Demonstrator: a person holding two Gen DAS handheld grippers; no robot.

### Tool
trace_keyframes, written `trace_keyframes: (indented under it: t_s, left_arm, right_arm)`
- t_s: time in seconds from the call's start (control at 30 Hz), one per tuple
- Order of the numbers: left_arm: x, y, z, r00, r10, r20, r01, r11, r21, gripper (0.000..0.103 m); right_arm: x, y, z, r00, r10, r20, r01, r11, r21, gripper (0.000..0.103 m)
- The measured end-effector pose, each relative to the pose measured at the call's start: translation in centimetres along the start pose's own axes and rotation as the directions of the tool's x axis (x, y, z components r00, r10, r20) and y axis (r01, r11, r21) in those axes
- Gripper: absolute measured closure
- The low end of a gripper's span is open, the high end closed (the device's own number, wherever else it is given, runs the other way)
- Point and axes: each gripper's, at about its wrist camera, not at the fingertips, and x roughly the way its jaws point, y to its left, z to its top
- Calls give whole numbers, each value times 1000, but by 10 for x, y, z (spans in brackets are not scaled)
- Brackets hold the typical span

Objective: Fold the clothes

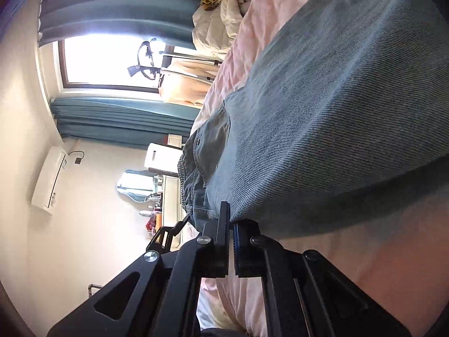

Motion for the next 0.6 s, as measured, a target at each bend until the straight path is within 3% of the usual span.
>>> trace_keyframes:
  t_s: [0.2, 0.37, 0.53, 0.6]
  left_arm:
    - [7, -7, 2, 999, 38, -31, -37, 999, 33, 53]
    - [20, -18, 2, 996, 67, -59, -62, 995, 80, 53]
    - [30, -27, 5, 994, 76, -83, -66, 990, 126, 53]
    - [34, -28, 8, 995, 61, -82, -51, 992, 115, 53]
  right_arm:
    - [14, -23, -1, 993, -113, -27, 113, 994, 9, 102]
    - [20, -27, 2, 995, -95, -25, 95, 995, 12, 99]
    - [11, -57, 4, 998, 58, -7, -55, 983, 178, 59]
    - [14, -65, 9, 995, 104, -6, -100, 970, 222, 56]
